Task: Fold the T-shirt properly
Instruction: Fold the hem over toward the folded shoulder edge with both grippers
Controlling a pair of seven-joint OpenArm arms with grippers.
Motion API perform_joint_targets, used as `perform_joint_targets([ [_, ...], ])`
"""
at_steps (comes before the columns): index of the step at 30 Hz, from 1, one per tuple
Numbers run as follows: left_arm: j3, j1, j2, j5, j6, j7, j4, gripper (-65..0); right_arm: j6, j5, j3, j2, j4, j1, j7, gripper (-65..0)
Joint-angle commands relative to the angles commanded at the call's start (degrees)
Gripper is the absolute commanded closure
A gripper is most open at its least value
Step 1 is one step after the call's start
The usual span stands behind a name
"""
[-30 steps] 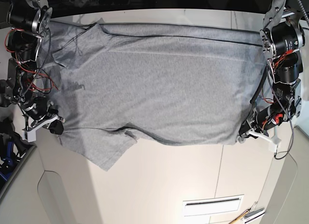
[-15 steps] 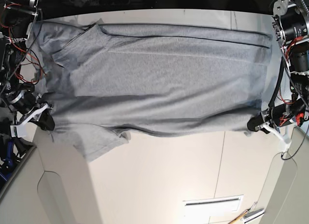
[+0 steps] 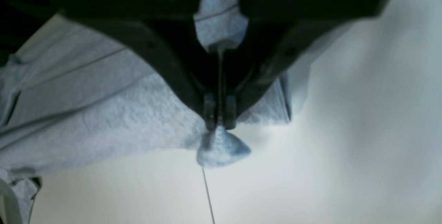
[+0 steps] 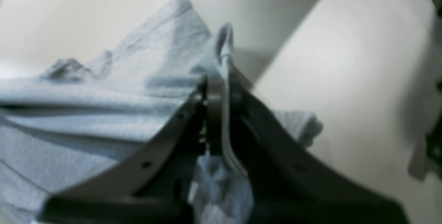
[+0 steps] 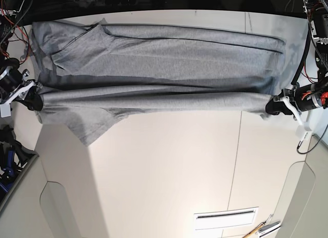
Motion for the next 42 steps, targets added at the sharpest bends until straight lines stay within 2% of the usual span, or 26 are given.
perform_joint_targets([
  [5, 0.0, 3.39, 0.2, 0.2, 0.0, -1.53, 0.0, 0.0, -0.04, -0.07, 0.0, -0.5, -0.39, -4.22, 0.63, 0.0],
  [6, 0.0, 3.32, 0.57, 0.22, 0.0, -1.53, 0.0, 0.0, -0.04, -0.09, 0.0, -0.61, -0.39, -4.61, 1.31, -4.3],
  [8, 0.02, 3.15, 1.46, 0.17, 0.0, -1.95, 0.0, 0.0, -0.13, -0.26, 0.0, -0.68, -0.39, -4.59, 1.33, -26.8],
  [9, 0.02, 3.19, 1.84, 0.2, 0.0, -1.95, 0.0, 0.0, -0.72, -0.2, 0.02, -0.63, -0.39, -4.55, 1.33, -35.0],
  [10, 0.02, 3.19, 2.25, 0.24, 0.0, -1.79, 0.0, 0.0, -0.72, -0.04, 0.28, -0.63, -0.39, -4.42, 1.33, -38.8],
  [12, 0.02, 3.17, 3.02, 0.48, 0.0, -1.77, 0.0, 0.0, -0.68, 1.73, 1.44, -0.63, -0.33, -4.09, 2.69, -39.0],
  [14, 0.02, 3.19, 3.56, 1.22, 0.0, -1.79, 0.0, 0.0, -0.68, 4.26, 3.3, -0.92, -0.31, -3.91, 7.04, -39.0],
  [15, 0.02, 3.19, 3.54, 1.27, 0.0, -1.79, 0.0, 0.0, -0.68, 4.07, 4.26, -1.44, -0.31, -3.1, 8.66, -39.0],
  [19, 0.02, 3.21, 3.5, 1.29, 0.0, -1.75, 0.0, 0.0, -0.72, -0.46, 4.63, -3.43, -0.35, 2.47, 8.9, -39.0],
  [24, 0.02, 3.13, 3.5, 1.27, 0.0, -1.81, 0.0, 0.0, -2.05, -8.13, -2.01, -5.05, -2.86, 8.52, 9.49, -39.0],
  [28, 0.02, 3.19, 3.5, 1.29, 0.0, -1.95, 0.0, 0.0, -2.21, -12.15, -9.4, -5.05, -13.51, 14.14, 12.0, -39.0],
  [32, 0.02, 3.19, 3.5, 1.27, 0.0, -1.95, 0.0, 0.0, -1.92, -11.63, -14.99, -5.09, -22.91, 17.22, 13.22, -39.0],
  [34, 0.02, 3.15, 3.5, 1.25, 0.0, -2.08, 0.0, 0.0, -1.92, -11.63, -17.75, -5.09, -23.04, 17.09, 13.09, -39.0],
  [36, 0.02, 3.17, 3.5, 1.29, 0.0, -2.82, 0.0, 0.0, -0.98, -11.41, -19.61, -5.09, -23.02, 17.14, 12.98, -39.0],
  [40, 0.02, 3.19, 3.5, 1.29, 0.0, -2.8, 0.0, 0.0, -0.85, -9.01, -20.37, -5.07, -22.97, 17.11, 12.7, -38.8],
  [41, 0.02, 3.19, 3.5, 1.29, 0.0, -2.8, 0.0, 0.0, -0.83, -9.05, -20.37, -5.09, -22.95, 17.09, 12.61, -37.5],
  [42, 0.02, 3.21, 3.5, 1.29, 0.0, -2.78, 0.0, 0.0, -0.85, -9.07, -20.37, -5.09, -22.95, 17.09, 12.44, -32.5],
])
